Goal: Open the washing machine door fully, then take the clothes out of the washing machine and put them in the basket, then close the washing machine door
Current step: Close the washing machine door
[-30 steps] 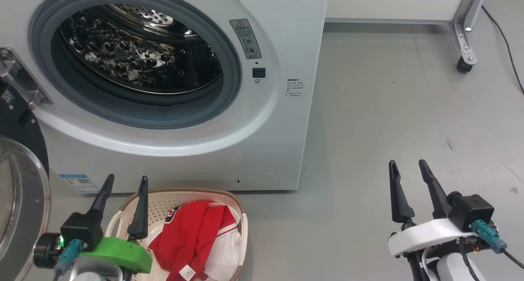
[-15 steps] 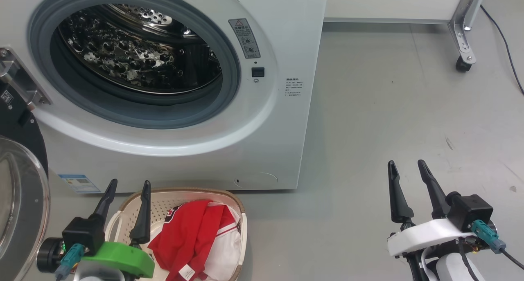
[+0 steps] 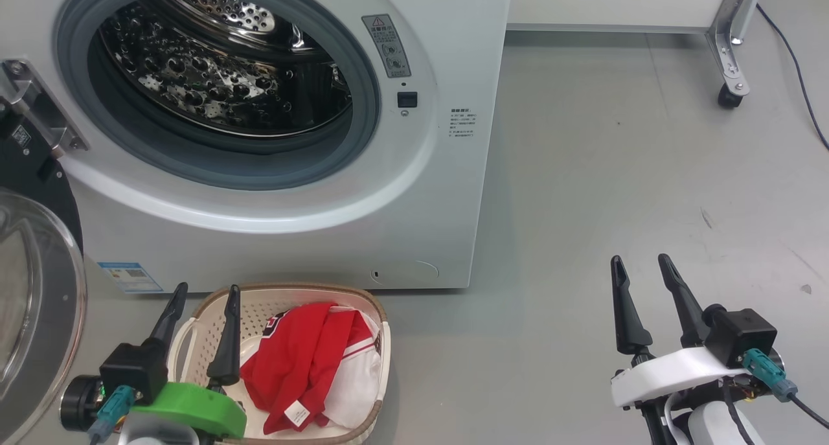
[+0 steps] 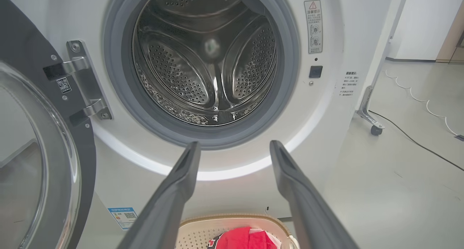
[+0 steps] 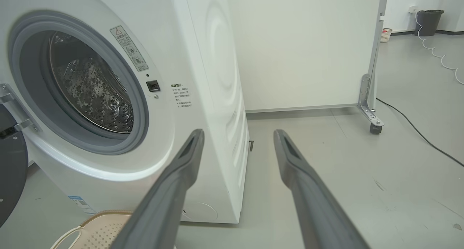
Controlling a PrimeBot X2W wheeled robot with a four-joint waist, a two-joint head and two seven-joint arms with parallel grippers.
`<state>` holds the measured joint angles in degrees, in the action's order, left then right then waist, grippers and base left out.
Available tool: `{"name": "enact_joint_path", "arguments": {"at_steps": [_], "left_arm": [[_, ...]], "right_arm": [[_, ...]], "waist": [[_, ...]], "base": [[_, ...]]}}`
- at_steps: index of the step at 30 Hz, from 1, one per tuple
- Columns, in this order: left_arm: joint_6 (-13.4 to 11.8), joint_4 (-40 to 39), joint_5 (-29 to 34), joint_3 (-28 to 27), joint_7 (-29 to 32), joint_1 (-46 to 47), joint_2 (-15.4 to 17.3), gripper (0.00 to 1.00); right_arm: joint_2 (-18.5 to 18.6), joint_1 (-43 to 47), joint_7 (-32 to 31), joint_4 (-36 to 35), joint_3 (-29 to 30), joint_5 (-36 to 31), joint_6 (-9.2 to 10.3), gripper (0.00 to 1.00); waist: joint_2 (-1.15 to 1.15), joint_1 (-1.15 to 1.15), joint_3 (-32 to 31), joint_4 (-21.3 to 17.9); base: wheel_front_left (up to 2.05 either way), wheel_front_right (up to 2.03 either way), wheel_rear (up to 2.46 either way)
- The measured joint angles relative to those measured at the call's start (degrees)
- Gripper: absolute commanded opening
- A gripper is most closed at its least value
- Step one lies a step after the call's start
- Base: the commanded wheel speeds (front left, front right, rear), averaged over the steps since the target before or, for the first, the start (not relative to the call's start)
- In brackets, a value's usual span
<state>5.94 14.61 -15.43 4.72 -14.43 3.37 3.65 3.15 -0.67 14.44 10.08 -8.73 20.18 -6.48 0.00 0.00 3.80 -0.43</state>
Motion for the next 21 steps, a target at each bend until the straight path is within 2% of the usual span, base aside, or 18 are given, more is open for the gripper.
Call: {"name": "enact_joint_path", "arguments": {"at_steps": [21], "left_arm": [[0.48,-0.11,1.02,0.63,0.00,-0.15,-0.29,1.00]], "right_arm": [[-0.01,0.01,0.00,0.52,-0.53,-0.04,-0.02,1.00]], "waist": [[0.00,0.00,0.06,0.22]], "base": [[-1.27,1.27,0.00]]}}
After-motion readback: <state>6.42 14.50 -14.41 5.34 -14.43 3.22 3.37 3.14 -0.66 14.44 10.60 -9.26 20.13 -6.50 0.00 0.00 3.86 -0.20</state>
